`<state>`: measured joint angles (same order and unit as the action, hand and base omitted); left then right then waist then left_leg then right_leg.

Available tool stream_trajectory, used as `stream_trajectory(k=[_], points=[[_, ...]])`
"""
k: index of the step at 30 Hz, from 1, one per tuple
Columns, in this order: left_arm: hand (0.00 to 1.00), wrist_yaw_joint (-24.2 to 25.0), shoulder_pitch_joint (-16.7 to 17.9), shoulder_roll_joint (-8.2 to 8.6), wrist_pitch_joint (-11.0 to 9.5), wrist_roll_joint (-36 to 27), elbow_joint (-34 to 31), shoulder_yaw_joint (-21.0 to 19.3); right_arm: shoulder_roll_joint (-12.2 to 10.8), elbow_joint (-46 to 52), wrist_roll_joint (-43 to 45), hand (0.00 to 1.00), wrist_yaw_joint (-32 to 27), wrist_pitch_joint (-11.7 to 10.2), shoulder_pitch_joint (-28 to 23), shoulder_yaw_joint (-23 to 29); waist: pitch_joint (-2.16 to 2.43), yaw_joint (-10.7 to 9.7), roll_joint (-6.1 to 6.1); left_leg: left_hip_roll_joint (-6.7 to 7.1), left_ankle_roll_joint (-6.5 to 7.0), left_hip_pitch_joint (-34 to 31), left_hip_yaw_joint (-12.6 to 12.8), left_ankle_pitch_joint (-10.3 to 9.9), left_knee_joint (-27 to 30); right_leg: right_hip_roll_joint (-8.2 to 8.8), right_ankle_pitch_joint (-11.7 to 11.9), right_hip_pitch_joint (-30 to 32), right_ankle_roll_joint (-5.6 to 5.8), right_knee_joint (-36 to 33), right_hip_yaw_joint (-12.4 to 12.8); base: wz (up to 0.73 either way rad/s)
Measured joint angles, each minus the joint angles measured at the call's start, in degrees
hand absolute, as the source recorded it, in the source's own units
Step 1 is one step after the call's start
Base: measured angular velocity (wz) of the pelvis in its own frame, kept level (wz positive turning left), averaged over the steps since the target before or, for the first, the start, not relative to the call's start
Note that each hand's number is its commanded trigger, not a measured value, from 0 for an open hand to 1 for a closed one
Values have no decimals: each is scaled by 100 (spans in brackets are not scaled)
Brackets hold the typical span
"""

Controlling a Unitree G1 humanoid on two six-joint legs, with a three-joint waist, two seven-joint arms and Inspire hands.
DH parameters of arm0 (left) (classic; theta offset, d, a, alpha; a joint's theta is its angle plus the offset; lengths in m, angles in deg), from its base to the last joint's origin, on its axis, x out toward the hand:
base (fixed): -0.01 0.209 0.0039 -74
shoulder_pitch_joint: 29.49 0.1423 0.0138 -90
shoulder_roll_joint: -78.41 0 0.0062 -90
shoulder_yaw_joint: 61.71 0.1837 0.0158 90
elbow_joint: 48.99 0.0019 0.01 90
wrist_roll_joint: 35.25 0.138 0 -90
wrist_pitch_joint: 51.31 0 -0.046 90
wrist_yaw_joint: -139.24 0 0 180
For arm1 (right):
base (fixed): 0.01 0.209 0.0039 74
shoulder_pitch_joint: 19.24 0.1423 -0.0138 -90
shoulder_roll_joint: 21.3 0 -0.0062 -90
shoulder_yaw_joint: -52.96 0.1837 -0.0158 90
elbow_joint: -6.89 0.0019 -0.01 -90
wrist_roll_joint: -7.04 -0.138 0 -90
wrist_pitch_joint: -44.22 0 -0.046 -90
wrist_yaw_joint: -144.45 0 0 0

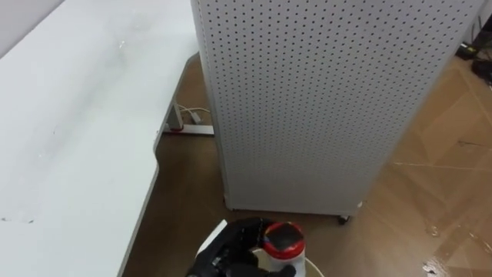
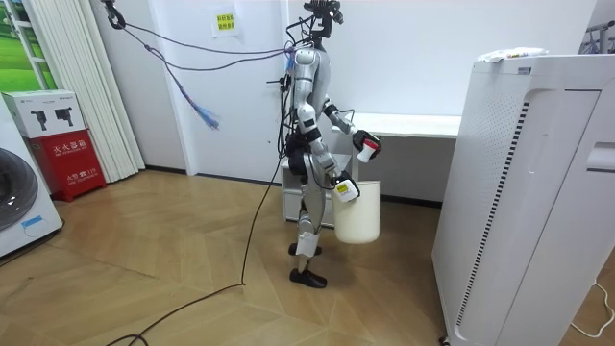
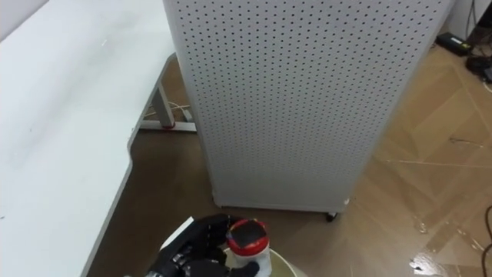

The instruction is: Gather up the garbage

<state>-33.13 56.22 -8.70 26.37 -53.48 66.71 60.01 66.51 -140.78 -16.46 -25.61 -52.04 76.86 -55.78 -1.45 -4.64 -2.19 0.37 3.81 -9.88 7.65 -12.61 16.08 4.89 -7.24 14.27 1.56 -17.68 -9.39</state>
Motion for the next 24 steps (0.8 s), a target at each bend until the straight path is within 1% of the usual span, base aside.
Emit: stream_trajectory(k=[1,2,6,10,12,16,19,24], points=[[73,35,20,-20,24,0,0,2,2,0,-2,100,0,0,2,0,0,2,1,1,0,-31,1,0,5,3,0,27,0,-6,0,0],[0,39,25,-21,31,-1,0,4,3,0,-3,100,0,0,6,0,1,3,1,1,0,-55,2,0,18,4,0,49,0,-10,0,0],[0,40,46,-28,97,0,21,19,-3,0,-81,100,10,0,23,-3,2,11,-4,0,1,-170,10,0,92,5,0,141,0,-22,16,0],[0,41,47,-4,103,41,22,50,-3,1,-81,100,6,0,40,-4,-9,11,-24,0,1,-187,15,0,120,7,0,154,0,-36,26,0],[0,44,55,40,103,42,20,58,-21,1,-73,100,2,0,55,-6,-16,14,-37,1,1,-185,27,0,106,3,0,181,0,-72,68,0],[0,64,77,88,103,44,20,83,-27,1,-72,100,17,0,54,-9,-12,11,-46,2,0,-168,44,0,56,-2,2,197,-4,-108,88,-1],[0,118,90,81,102,44,20,139,-27,-28,32,100,-43,9,30,-20,-12,17,-58,2,1,-153,66,0,48,-6,4,196,-8,-109,113,-2],[0,183,162,11,102,45,20,140,43,-26,45,100,-66,5,-10,-17,-11,-18,-56,0,1,-118,111,0,43,-8,4,199,-7,-108,134,-5]])
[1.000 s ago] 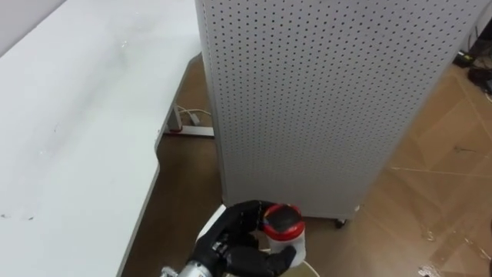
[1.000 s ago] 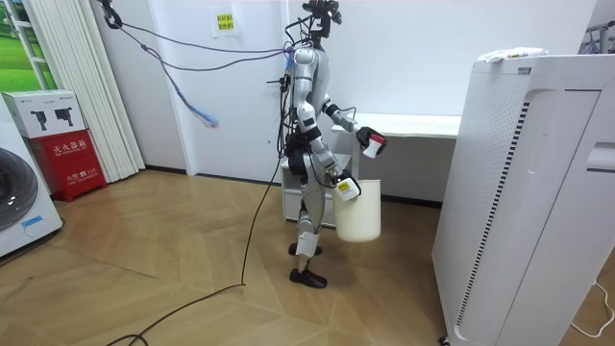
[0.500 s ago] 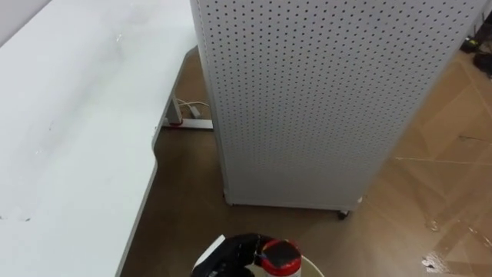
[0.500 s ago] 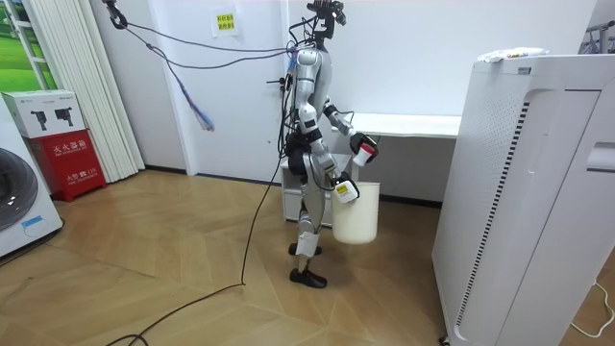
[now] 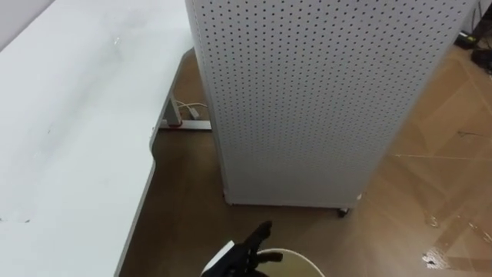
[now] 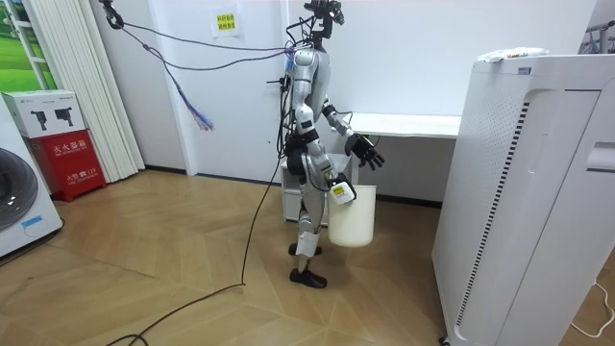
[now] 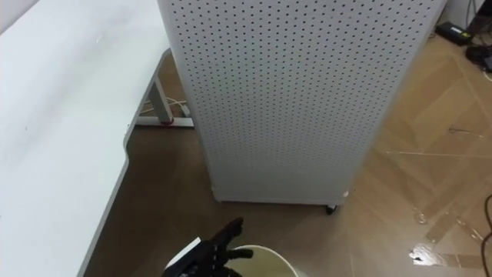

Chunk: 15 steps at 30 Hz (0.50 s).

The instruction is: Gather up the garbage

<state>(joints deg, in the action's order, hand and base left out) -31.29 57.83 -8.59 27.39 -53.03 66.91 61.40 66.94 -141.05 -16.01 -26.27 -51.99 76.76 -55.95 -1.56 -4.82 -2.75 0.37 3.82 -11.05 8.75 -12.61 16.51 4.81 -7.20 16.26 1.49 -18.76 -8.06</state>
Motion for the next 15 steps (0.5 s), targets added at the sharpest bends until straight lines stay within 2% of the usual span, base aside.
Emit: stream_trajectory(k=[8,15], points=[[0,24,21,-18,0,117,2,36,-2,23,-123,100,-1,0,-64,1,1,-20,20,9,1,112,22,1,-21,14,-1,-94,1,0,-4,-1],[0,25,164,-193,1,299,2,25,-1,73,-112,100,-45,-1,-64,27,10,-129,114,14,1,313,86,1,-116,9,-3,-243,5,10,30,-2]])
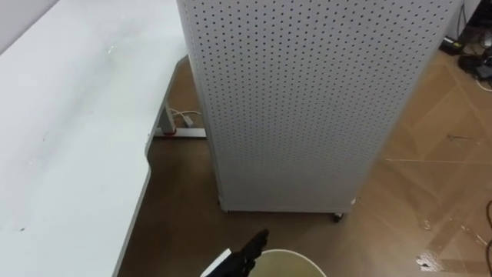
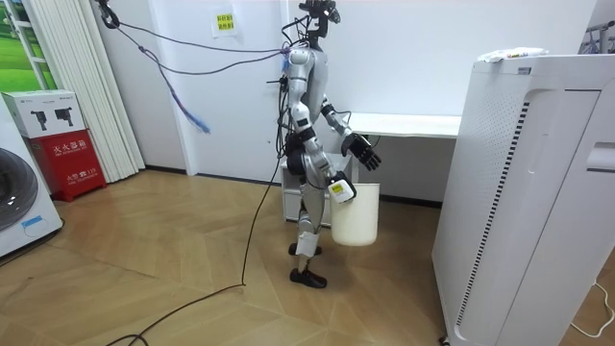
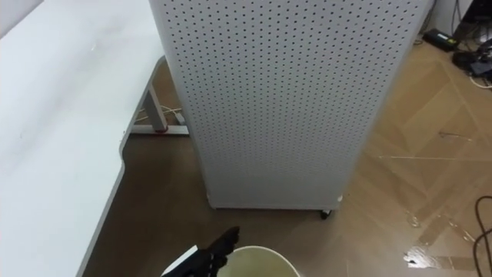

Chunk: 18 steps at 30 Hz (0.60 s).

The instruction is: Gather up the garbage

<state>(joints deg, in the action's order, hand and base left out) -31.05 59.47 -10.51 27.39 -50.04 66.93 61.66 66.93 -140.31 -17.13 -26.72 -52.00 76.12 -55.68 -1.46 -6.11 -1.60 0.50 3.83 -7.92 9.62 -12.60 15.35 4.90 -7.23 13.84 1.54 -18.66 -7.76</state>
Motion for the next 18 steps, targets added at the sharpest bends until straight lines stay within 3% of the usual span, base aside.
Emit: stream_trajectory(k=[8,14,18], points=[[0,0,86,-14,0,209,373,-192,-23,239,-4,100,14,1,-191,249,40,-9,182,-4,5,210,291,3,-78,-29,4,-7,2,-24,164,-20],[0,-3,222,-2,16,532,1136,-404,-116,478,58,100,74,2,-344,210,39,158,272,-124,-7,548,974,-78,-261,-141,181,14,-85,18,132,-61],[0,-14,406,6,25,560,1140,-652,-154,670,200,100,125,1,-452,184,49,185,278,-207,-37,673,1346,-122,-361,-146,335,12,-202,130,-156,-49]])
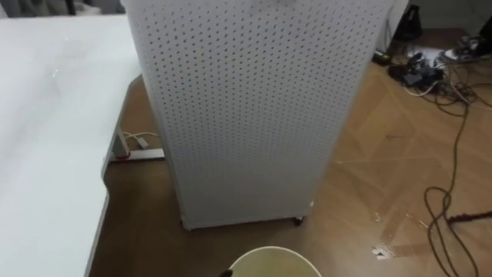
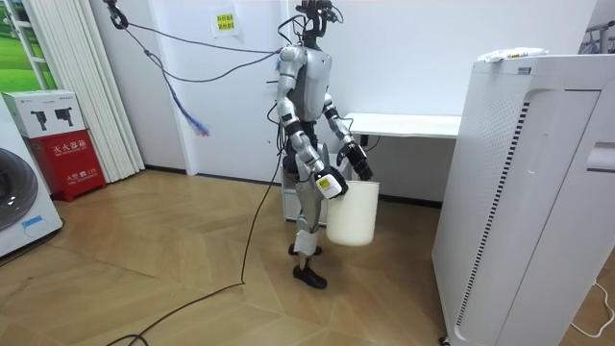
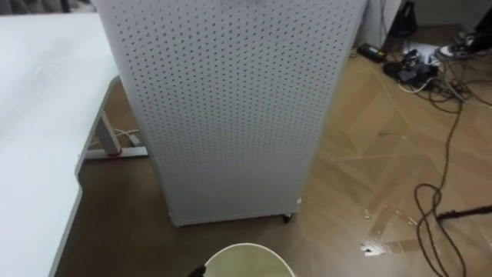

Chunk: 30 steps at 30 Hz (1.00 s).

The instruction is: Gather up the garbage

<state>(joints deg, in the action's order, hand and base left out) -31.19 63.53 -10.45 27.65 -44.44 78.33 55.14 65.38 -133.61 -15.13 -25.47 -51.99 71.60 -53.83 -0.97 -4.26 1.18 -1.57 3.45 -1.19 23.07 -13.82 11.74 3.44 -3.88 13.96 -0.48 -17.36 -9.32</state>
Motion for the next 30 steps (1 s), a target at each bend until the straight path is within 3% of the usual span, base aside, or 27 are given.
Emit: stream_trajectory(k=[6,8,11,12,13,14,15,16,17,20,21,23,24,25,27,30], points=[[0,-40,33,104,-1,102,-4,-232,1,246,126,100,7,0,-10,-4,23,21,-41,-108,-70,96,241,-38,54,-127,113,-73,-94,175,-43,-25],[0,-42,33,103,0,141,-5,-255,0,327,254,100,17,0,-4,-10,24,137,-51,-178,-128,150,392,-82,114,-169,139,-82,-147,177,-222,-35],[0,-41,71,187,1,119,-20,-527,10,551,318,100,44,0,-11,-12,19,321,-118,-402,-252,155,622,-334,560,-198,-7,-82,-367,-10,-637,-44],[0,-41,71,212,0,112,-21,-679,4,659,422,100,47,0,-9,-41,15,341,-134,-559,-337,79,658,-478,990,-208,-188,-68,-427,-174,-712,-26],[0,-42,70,208,2,74,-9,-788,-38,745,499,100,50,0,-13,-52,22,329,-117,-749,-403,-154,647,-527,1818,-201,-454,-27,-452,-382,-681,-22],[0,-44,79,210,1,53,-13,-813,-36,791,527,100,50,1,-18,-53,22,335,-124,-890,-402,-316,621,-496,2323,-248,-534,-35,-453,-474,-636,-28],[0,-46,114,230,1,-21,-17,-807,16,848,567,100,53,0,-25,-53,12,360,-216,-1143,-393,-572,411,-338,3177,-309,-626,-131,-503,-557,-544,-44],[0,-46,152,269,1,-14,-20,-831,59,848,685,100,61,1,-27,-50,15,388,-271,-1221,-314,-814,79,-13,3765,-403,-681,-290,-538,-576,-355,-48],[0,-46,168,289,1,-11,-18,-848,74,848,700,100,71,2,-43,-50,-7,432,-217,-1204,-292,-903,-52,94,3908,-418,-712,-331,-554,-589,-237,-50],[0,-41,158,314,-22,19,-24,-869,134,839,701,100,82,2,-49,-42,10,529,-172,-807,-277,-1421,-575,41,3479,-394,-796,-390,-596,-606,28,-42],[0,-41,175,313,-25,52,-21,-876,151,800,698,100,84,2,-54,-47,17,588,-134,-641,-316,-1539,-753,64,2895,-363,-794,-409,-603,-604,56,-37],[0,-41,191,321,-26,109,-8,-873,173,783,699,100,83,2,-116,-92,21,614,-105,-452,-467,-1635,-978,198,1908,-372,-821,-464,-658,-602,49,-16],[0,-42,219,322,-27,108,-21,-874,178,783,697,100,73,2,-216,-114,47,624,-85,-379,-531,-1643,-1025,304,1372,-380,-866,-522,-662,-600,41,0],[0,-46,235,322,-27,108,-29,-875,178,783,698,100,69,2,-268,-121,55,631,-63,-347,-540,-1651,-1069,389,1190,-381,-897,-551,-655,-600,39,0],[0,-81,321,319,-34,139,-91,-877,204,783,719,100,62,1,-413,-201,77,636,-17,-299,-451,-1563,-1161,760,822,-391,-1032,-678,-596,-593,28,0],[0,-125,390,293,-53,211,-200,-877,248,785,884,100,76,3,-508,-221,68,639,47,-174,-187,-1407,-1223,1101,755,-324,-1167,-835,-467,-492,-15,3]])
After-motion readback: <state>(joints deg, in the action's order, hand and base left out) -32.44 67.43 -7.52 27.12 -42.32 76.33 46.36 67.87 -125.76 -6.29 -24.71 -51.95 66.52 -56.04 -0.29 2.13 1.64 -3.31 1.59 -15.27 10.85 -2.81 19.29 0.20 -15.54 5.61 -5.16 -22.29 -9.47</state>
